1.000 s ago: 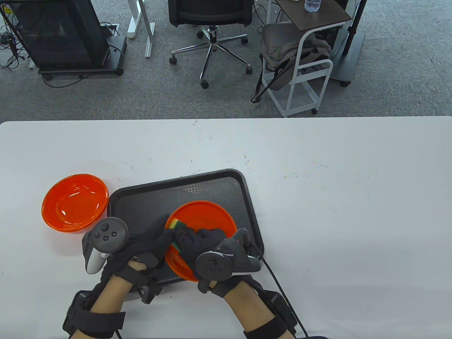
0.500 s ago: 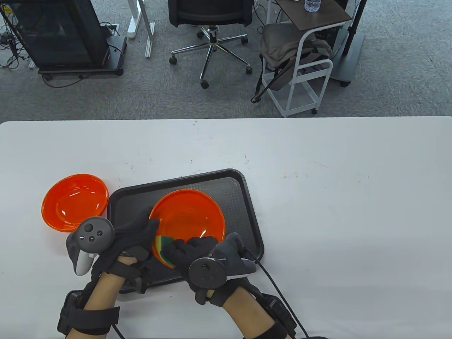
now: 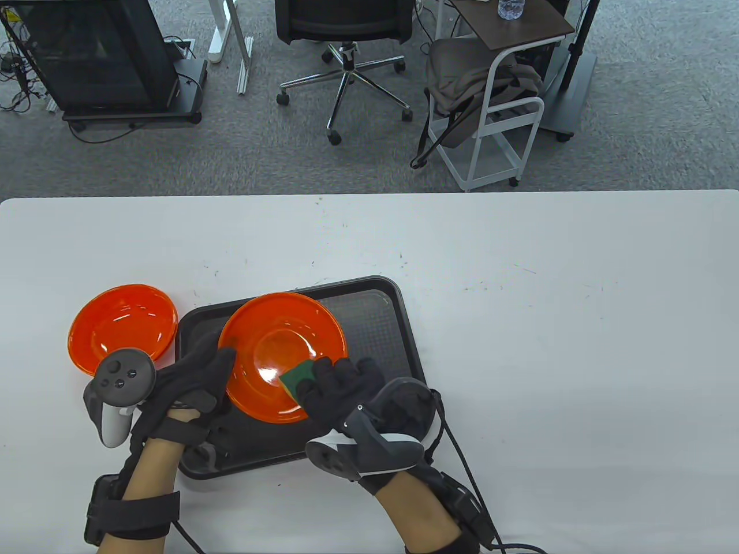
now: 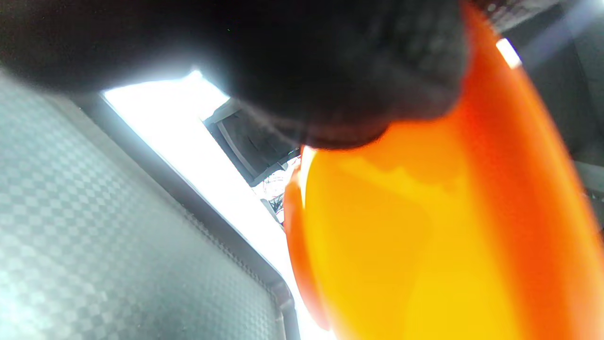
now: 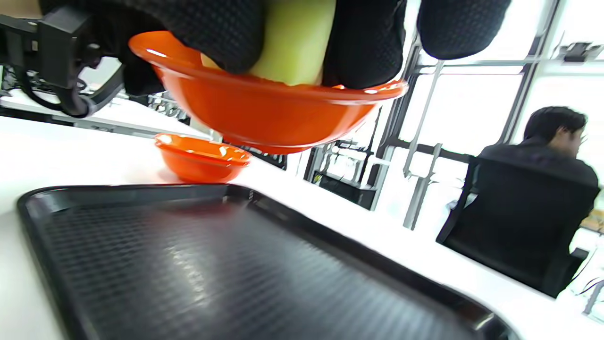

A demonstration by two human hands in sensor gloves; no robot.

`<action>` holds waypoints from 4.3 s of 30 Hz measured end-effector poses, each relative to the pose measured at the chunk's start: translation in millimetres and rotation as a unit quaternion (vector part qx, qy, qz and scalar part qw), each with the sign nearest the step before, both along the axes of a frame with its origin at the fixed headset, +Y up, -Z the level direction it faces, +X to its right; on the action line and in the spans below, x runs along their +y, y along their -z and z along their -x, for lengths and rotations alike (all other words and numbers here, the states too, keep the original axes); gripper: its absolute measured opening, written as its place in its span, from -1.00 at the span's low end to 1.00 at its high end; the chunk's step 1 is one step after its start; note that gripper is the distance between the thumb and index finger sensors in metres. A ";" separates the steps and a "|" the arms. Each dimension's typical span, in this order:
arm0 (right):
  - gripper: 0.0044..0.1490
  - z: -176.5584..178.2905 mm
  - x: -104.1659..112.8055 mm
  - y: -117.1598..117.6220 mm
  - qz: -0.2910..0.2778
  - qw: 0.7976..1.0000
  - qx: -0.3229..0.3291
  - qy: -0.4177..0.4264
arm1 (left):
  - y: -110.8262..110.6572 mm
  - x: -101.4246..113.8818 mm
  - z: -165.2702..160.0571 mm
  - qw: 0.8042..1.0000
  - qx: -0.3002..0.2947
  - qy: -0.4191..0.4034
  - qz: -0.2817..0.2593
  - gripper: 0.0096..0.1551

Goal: Wipe bowl with sponge

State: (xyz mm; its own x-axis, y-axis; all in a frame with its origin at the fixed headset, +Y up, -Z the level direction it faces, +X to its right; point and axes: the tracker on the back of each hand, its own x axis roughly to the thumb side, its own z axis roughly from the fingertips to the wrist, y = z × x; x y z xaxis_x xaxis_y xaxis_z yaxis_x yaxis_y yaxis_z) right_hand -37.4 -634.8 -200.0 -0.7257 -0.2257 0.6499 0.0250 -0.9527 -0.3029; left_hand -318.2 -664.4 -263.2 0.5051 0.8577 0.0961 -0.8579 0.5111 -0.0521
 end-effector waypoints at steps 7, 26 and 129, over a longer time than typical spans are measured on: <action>-0.41 -16.2 4.8 2.3 -0.058 0.996 -0.021 0.062 | 1.7 -4.0 5.4 0.999 -0.001 -0.041 0.014 -0.34; -0.39 -73.4 -15.8 27.6 0.108 0.884 -0.037 0.453 | 3.7 -12.4 18.5 0.989 0.007 -0.141 0.035 -0.37; -0.34 -22.3 -62.7 36.8 0.386 0.694 0.112 0.597 | -7.2 -4.4 -37.6 0.994 -0.091 -0.040 -0.047 -0.31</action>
State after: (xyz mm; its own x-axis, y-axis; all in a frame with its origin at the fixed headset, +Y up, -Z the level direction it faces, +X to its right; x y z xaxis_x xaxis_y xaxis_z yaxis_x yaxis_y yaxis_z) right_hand -15.0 -697.5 -236.9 0.0429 0.9282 0.3695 -0.8870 -0.1348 0.4416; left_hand -280.6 -668.8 -256.1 0.4025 0.8775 0.2608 -0.8768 0.4514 -0.1655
